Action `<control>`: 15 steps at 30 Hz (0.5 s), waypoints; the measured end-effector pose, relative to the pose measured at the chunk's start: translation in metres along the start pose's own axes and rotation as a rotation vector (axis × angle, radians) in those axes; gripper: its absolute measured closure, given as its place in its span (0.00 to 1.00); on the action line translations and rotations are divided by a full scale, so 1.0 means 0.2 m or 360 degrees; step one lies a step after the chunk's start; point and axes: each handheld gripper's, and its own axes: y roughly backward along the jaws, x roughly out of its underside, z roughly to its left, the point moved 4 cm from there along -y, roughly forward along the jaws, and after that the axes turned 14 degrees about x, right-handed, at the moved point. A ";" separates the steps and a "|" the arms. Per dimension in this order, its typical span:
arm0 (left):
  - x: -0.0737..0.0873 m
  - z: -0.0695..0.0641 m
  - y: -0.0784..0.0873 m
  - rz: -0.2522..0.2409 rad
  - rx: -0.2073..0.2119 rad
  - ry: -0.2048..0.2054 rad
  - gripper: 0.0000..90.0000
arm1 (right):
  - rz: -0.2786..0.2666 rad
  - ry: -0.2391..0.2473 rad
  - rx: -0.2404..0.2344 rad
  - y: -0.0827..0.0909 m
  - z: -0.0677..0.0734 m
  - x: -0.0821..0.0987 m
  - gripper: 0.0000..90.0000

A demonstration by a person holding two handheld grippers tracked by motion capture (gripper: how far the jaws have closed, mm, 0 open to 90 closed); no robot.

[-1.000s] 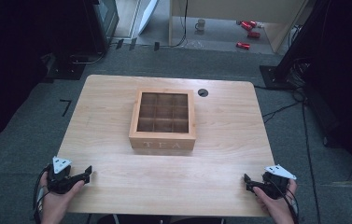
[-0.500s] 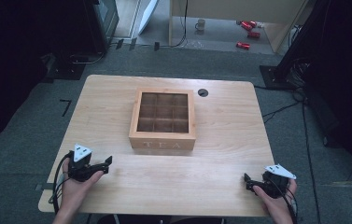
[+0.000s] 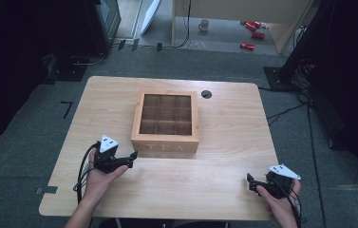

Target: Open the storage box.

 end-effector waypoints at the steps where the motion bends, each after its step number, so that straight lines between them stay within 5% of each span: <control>1: -0.01 0.00 -0.01 -0.0002 0.0003 -0.0001 0.17 | -0.0010 0.0005 -0.0009 0.01 0.01 -0.01 0.01; 15: -0.06 -0.03 -0.13 -0.0005 0.0059 -0.0009 0.29 | -0.0086 0.0048 -0.0087 0.07 0.14 -0.17 0.03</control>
